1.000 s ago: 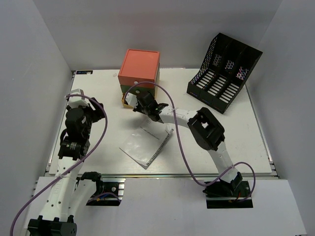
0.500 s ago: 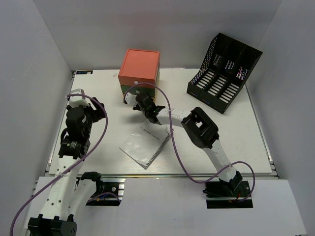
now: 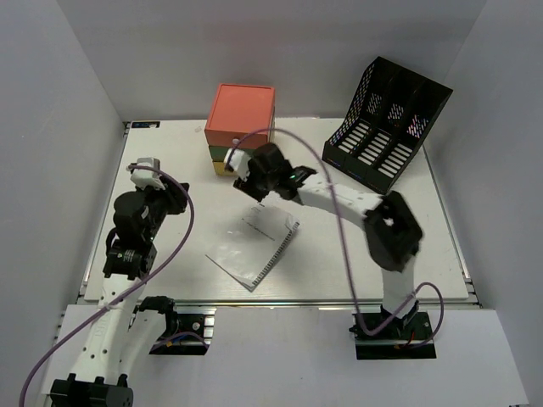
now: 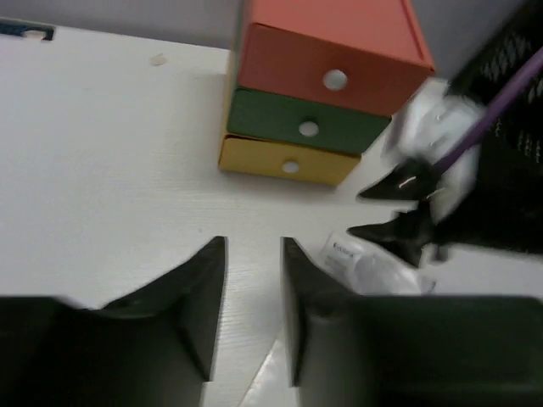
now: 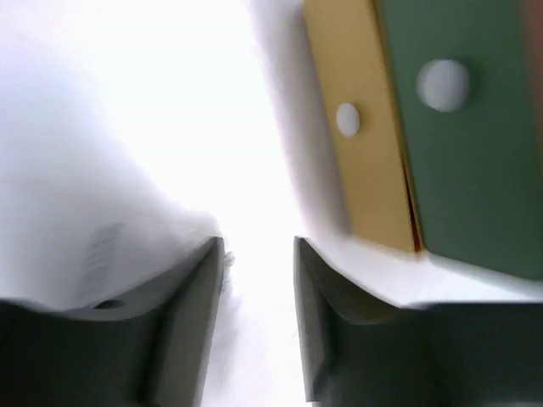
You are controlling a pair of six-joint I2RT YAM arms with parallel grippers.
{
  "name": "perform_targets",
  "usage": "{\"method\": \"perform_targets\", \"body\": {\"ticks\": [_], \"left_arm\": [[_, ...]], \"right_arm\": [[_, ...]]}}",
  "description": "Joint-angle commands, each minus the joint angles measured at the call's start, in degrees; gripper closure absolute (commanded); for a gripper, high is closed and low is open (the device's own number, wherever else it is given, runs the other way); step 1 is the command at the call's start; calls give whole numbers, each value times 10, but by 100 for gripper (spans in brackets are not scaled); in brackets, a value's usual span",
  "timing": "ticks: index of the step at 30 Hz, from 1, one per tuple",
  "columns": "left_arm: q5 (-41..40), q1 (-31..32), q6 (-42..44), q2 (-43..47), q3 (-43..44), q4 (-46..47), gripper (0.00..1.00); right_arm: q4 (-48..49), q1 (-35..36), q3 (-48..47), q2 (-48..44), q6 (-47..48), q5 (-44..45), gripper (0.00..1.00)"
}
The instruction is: Organize the desk
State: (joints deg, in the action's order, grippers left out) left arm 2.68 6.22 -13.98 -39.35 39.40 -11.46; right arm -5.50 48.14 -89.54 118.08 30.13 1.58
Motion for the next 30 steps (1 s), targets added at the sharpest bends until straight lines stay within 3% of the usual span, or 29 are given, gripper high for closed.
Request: {"method": "perform_targets", "body": {"ticks": [1, 2, 3, 4, 6, 9, 11, 15, 20, 25, 30], "left_arm": [[139, -1, 22, -4, -13, 52, 63], [193, -1, 25, -14, -12, 56, 73], [194, -1, 28, -42, -11, 62, 74], [244, 5, 29, -59, -9, 62, 74], [303, 14, 33, -94, -3, 68, 59], [379, 20, 25, -173, 6, 75, 24], [400, 26, 25, -234, 20, 61, 17], [373, 38, 25, -288, 24, 53, 14], [289, 78, 45, -333, 33, 14, 14], [204, 100, 51, -370, 50, -26, 14], [155, 126, 55, -396, 62, -51, 14]], "right_arm": [[-101, -16, 23, -171, -113, -177, 44], [-109, -29, 36, -189, -131, -197, 33], [-135, -47, 51, -226, -163, -210, 30], [-148, -57, 76, -241, -177, -227, 25], [-172, -88, 106, -282, -217, -253, 20], [-205, -147, 181, -335, -250, -317, 18], [-209, -187, 242, -367, -265, -363, 17], [-229, -233, 311, -383, -276, -459, 11], [-174, -263, 377, -374, -316, -503, 11], [-141, -271, 365, -274, -376, -561, 11], [-91, -271, 342, -192, -412, -545, 11]]}}
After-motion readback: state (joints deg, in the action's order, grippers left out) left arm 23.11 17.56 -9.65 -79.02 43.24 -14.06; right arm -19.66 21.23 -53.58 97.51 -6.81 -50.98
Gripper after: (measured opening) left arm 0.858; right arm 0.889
